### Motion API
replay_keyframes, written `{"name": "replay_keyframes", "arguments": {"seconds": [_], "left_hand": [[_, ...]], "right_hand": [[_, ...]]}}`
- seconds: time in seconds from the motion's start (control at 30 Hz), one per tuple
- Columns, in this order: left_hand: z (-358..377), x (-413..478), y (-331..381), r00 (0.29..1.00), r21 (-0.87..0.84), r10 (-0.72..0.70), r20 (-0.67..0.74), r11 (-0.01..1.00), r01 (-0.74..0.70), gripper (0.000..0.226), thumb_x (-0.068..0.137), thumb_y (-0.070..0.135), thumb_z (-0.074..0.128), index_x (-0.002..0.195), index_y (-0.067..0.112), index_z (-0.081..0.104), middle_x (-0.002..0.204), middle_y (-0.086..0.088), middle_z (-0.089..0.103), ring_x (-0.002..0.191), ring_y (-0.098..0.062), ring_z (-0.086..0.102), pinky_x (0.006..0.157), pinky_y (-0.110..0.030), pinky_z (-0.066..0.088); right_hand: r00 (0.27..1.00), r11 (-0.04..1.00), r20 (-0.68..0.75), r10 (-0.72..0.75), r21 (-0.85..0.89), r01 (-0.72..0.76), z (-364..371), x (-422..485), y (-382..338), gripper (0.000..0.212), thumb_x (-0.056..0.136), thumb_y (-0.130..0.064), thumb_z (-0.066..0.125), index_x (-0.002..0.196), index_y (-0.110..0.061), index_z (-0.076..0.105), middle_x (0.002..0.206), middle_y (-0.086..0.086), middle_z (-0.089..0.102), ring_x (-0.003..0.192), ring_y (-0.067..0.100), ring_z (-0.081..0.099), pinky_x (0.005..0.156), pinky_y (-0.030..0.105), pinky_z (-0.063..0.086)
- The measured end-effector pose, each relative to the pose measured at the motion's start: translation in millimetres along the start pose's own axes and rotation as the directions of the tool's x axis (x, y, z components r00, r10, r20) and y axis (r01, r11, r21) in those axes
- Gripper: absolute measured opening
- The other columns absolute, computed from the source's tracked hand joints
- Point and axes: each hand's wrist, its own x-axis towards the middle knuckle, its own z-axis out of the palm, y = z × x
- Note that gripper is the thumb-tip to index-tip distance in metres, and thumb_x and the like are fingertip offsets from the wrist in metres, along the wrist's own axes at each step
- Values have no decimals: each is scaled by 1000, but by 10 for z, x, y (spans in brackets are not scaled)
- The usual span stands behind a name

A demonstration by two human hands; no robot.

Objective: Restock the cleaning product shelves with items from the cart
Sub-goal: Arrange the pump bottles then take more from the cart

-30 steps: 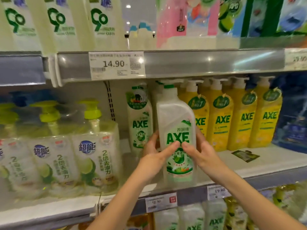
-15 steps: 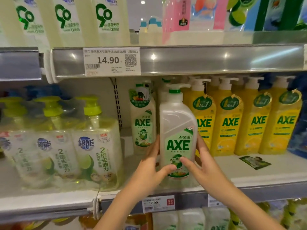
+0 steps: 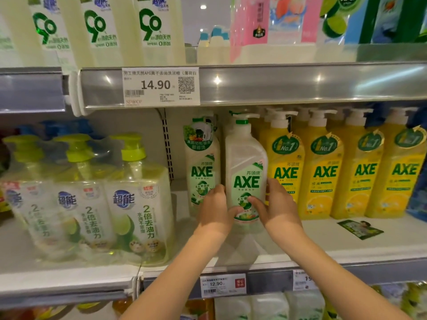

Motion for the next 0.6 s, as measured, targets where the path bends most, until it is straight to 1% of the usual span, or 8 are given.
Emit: {"name": "replay_keyframes", "arguments": {"seconds": [0.07, 0.13, 0.2, 0.3, 0.4, 0.5, 0.57, 0.6], "left_hand": [[2, 59, -2, 999, 52, 16, -32, 999, -14, 41, 80, 34, 76, 106, 9, 56, 106, -8, 65, 96, -27, 62, 80, -38, 51], [1, 106, -6, 997, 117, 38, -62, 993, -31, 39, 81, 38, 74, 98, 8, 56, 97, -7, 67, 88, -27, 63, 73, -37, 51], [12, 146, -19, 995, 192, 66, -73, 980, -51, 38, 83, 43, 71, 94, 9, 57, 92, -7, 68, 85, -27, 65, 69, -35, 50], [40, 198, -47, 989, 282, 136, -64, 953, -113, 35, 90, 44, 62, 92, 9, 61, 90, -8, 69, 86, -28, 66, 70, -34, 49], [69, 231, -58, 985, 363, 160, -64, 923, -127, 32, 95, 41, 54, 93, 11, 64, 92, -9, 70, 89, -29, 66, 68, -31, 44], [135, 297, -79, 986, 391, 149, -75, 914, -108, 21, 98, 30, 53, 97, 13, 64, 95, -7, 70, 91, -28, 67, 71, -33, 49], [174, 342, -91, 988, 396, 141, -66, 913, -103, 15, 99, 20, 51, 98, 12, 64, 97, -8, 69, 92, -28, 67, 73, -35, 51], [193, 354, -99, 988, 395, 141, -56, 912, -108, 15, 99, 19, 50, 98, 12, 64, 97, -8, 69, 91, -28, 66, 73, -35, 51]], "right_hand": [[1000, 985, -5, 30, -170, -30, 14, 59, -30, 44, 90, -40, 63, 119, -10, 48, 112, 11, 66, 103, 32, 62, 80, 38, 50], [1000, 968, -5, 27, -250, -28, 32, 90, -30, 43, 92, -43, 59, 114, -9, 47, 103, 13, 68, 98, 33, 64, 74, 37, 48], [1000, 968, -25, -8, -251, 2, 51, 111, -12, 39, 94, -41, 57, 109, -6, 49, 98, 15, 69, 94, 35, 65, 72, 38, 48], [994, 963, -36, -102, -255, 89, 86, 136, 24, 30, 96, -33, 57, 98, -3, 54, 90, 19, 69, 86, 38, 65, 66, 38, 47], [986, 970, -46, -159, -194, 147, 158, 161, 68, 24, 95, -25, 60, 89, -2, 56, 80, 20, 68, 74, 38, 64, 59, 36, 42], [982, 963, -42, -185, -205, 173, 250, 221, 89, 23, 95, -24, 60, 89, -2, 56, 80, 20, 68, 74, 39, 64, 57, 34, 38], [980, 954, -31, -196, -236, 184, 310, 257, 95, 21, 97, -23, 56, 95, -2, 56, 83, 20, 68, 77, 39, 65, 59, 35, 39], [980, 947, -23, -196, -265, 183, 340, 272, 101, 20, 98, -22, 54, 98, -2, 55, 86, 19, 68, 80, 39, 65, 60, 36, 40]]}}
